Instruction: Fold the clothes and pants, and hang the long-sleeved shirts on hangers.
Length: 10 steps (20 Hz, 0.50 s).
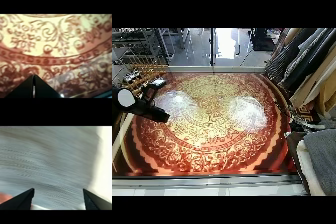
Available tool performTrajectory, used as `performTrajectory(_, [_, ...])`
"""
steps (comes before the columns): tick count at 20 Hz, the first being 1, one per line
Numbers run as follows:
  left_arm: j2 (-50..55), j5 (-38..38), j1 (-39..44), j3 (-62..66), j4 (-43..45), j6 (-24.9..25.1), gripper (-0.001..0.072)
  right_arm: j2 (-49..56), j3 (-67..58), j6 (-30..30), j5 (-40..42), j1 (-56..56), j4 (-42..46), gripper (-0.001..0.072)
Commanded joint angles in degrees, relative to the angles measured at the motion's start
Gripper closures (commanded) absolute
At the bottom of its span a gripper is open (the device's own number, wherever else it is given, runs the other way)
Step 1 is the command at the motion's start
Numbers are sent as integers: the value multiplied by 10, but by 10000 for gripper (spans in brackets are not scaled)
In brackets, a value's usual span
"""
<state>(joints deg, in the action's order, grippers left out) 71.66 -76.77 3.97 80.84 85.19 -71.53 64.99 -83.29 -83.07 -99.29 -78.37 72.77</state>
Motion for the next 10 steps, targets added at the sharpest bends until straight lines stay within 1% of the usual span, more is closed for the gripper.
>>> performTrajectory(1, [-1, -23, -47, 0, 132, -130, 690, 1, -76, -13, 65, 111, -214, 16])
performTrajectory(2, [-1, -26, -67, 0, 121, -145, 690, 2, -68, -4, 66, 174, -205, 16])
performTrajectory(3, [-1, -25, -87, 0, 107, -154, 690, 2, -50, 9, 66, 239, -180, 16])
performTrajectory(5, [-1, -26, -118, 0, 93, -173, 690, 2, 9, 13, 82, 374, -122, 24])
performTrajectory(6, [0, -25, -129, 0, 93, -172, 690, 2, 46, 13, 103, 438, -100, 104])
performTrajectory(7, [1, -25, -137, 0, 93, -172, 690, 2, 81, 13, 134, 494, -87, 244])
performTrajectory(8, [1, -25, -142, 0, 93, -172, 690, 2, 114, 13, 174, 546, -76, 356])
performTrajectory(9, [1, -25, -146, 0, 93, -172, 690, 2, 140, 13, 219, 588, -71, 406])
performTrajectory(10, [1, -25, -146, 0, 93, -172, 690, 2, 160, 13, 273, 626, -62, 477])
